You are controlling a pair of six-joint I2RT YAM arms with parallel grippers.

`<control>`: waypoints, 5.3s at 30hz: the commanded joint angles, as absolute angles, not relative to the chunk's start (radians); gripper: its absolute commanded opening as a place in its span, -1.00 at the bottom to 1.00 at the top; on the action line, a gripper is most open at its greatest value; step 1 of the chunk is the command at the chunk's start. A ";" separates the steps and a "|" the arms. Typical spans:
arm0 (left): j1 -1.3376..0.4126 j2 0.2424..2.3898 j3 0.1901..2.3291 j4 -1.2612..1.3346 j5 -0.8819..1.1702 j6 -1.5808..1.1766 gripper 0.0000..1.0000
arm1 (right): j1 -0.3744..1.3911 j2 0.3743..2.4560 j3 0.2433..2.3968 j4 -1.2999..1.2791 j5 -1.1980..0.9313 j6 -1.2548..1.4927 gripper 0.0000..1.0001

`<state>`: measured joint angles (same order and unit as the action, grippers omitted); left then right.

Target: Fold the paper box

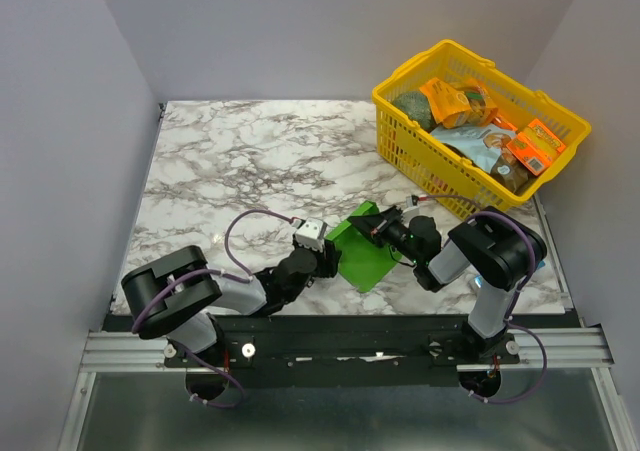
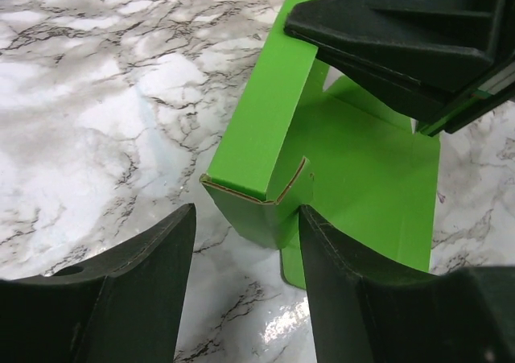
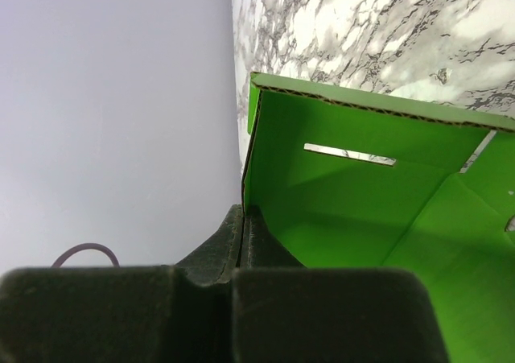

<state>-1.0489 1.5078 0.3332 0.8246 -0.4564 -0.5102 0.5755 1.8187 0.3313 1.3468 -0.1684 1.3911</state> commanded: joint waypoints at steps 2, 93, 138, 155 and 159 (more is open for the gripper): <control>-1.039 1.549 0.367 0.827 -0.656 -0.517 0.22 | 0.577 1.824 0.308 1.626 -0.166 1.378 -0.99; -1.072 1.899 0.342 1.672 -0.710 -0.160 -0.46 | 0.577 1.735 0.101 1.589 -0.190 1.305 -0.99; -1.063 1.864 0.371 1.661 -0.929 -0.152 -0.92 | 0.578 1.729 0.109 1.557 -0.193 1.308 -0.99; -0.905 1.741 0.290 1.438 -0.409 -0.281 -1.00 | 0.580 1.400 0.092 1.234 -0.183 1.096 -0.75; -0.832 1.651 0.278 1.309 -0.174 -0.311 -1.00 | 0.595 1.078 0.143 0.829 -0.137 0.890 -0.19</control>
<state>-0.8928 1.7473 0.2913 1.3281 -0.5072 -0.2348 0.5800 1.3037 0.0975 1.1950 -0.1970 1.1404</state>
